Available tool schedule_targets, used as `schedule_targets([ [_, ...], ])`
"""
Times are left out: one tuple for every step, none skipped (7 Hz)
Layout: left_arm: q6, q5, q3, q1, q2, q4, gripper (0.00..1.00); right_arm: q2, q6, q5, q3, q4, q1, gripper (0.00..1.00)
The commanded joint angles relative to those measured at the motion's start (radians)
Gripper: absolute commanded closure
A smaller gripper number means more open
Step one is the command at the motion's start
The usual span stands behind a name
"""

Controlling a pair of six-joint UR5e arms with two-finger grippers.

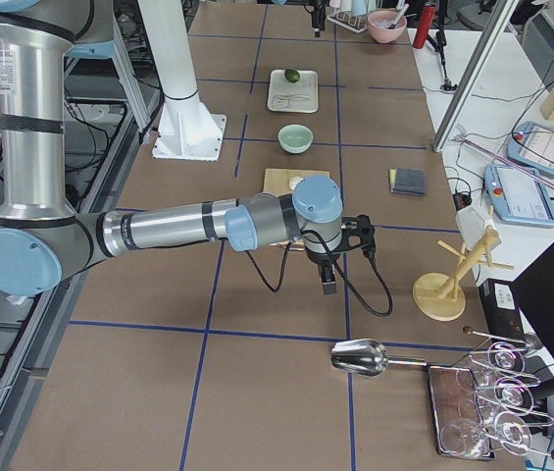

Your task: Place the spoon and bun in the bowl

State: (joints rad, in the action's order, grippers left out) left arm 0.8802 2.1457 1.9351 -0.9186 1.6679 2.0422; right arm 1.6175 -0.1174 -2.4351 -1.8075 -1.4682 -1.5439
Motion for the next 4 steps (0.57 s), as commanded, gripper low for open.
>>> schedule_targets([
  [0.245, -0.220, -0.025, 0.224, 0.061, 0.016, 0.02, -0.008, -0.100, 0.004, -0.013, 0.005, 0.039, 0.00],
  [0.320, -0.266, -0.047, 0.269, 0.071, 0.016, 0.04, -0.011, -0.111, 0.004, -0.019, 0.005, 0.048, 0.00],
  [0.363, -0.317, -0.057, 0.318, 0.075, 0.015, 0.06, -0.021, -0.131, 0.002, -0.023, 0.005, 0.053, 0.00],
  [0.368, -0.354, -0.083, 0.343, 0.104, -0.016, 0.08, -0.024, -0.133, 0.001, -0.026, 0.005, 0.053, 0.00],
])
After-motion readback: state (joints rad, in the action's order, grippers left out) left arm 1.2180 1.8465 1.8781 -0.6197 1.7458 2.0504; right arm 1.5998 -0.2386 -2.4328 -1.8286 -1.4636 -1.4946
